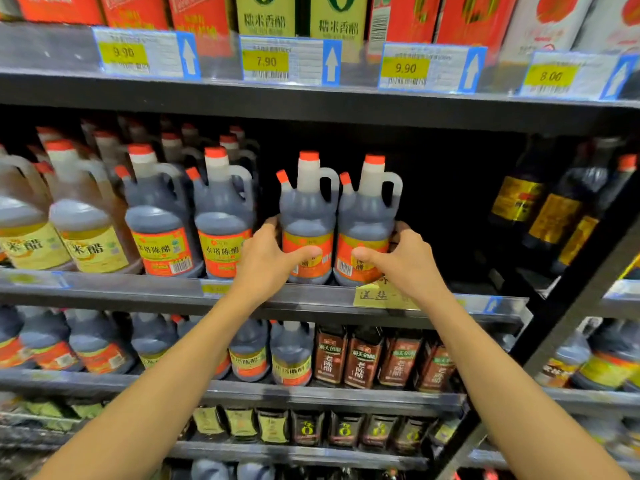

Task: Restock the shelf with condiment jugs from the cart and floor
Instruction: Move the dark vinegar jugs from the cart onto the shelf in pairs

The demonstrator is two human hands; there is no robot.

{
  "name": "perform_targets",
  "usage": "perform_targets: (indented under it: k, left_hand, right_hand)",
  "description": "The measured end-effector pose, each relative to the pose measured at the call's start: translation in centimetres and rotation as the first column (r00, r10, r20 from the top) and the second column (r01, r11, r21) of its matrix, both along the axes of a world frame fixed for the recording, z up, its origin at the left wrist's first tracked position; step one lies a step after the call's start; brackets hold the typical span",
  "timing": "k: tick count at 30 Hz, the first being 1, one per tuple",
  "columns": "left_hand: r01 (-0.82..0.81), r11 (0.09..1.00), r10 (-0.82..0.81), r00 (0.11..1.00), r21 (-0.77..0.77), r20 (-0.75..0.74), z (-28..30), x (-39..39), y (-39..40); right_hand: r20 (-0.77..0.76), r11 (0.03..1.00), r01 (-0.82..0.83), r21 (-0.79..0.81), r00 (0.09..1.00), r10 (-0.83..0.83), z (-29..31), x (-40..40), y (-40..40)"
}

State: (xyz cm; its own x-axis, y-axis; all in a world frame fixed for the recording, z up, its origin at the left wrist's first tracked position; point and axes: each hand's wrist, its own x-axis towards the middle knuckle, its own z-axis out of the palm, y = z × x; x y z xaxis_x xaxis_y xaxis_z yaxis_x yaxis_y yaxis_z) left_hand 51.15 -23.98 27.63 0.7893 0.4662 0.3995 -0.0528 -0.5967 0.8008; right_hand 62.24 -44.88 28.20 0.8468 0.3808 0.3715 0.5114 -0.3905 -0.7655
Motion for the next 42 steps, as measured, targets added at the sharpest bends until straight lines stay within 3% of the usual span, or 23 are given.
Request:
perform_targets:
  k: [9,15,24,28,34,42]
  left_hand:
    - [-0.036,0.997,0.034,0.999,-0.067,-0.036,0.3,3.7,1.0]
    - [0.043,0.959,-0.04,0.999,-0.281,0.017,-0.2,6.1,1.6]
    - [-0.034,0.961,0.04,0.999,-0.275,0.019,0.1,9.1,2.1]
    - [-0.043,0.937,0.048,0.999,-0.347,0.005,0.2,9.8,2.4]
    - [-0.146,0.955,0.152,0.988,-0.26,0.002,0.2,10.6,2.0]
    - [-0.185,0.964,0.195,0.98,-0.191,0.032,0.2,12.0,2.7]
  right_hand:
    - [-0.072,0.999,0.019,-0.029,0.997,-0.021,-0.1,4.2,2.1]
    - [-0.087,0.996,0.026,-0.083,0.996,-0.034,0.7,5.7,3.0]
    - [-0.144,1.0,0.023,-0.019,0.989,-0.026,0.7,8.1,4.5]
    - [-0.159,1.0,-0.007,0.011,0.987,0.009,0.4,8.9,4.8]
    - [-0.147,0.993,-0.073,0.094,0.985,0.087,-0.3,10.6,5.5]
    - [-0.148,0.997,-0.06,0.055,0.987,0.068,0.3,11.3,6.8]
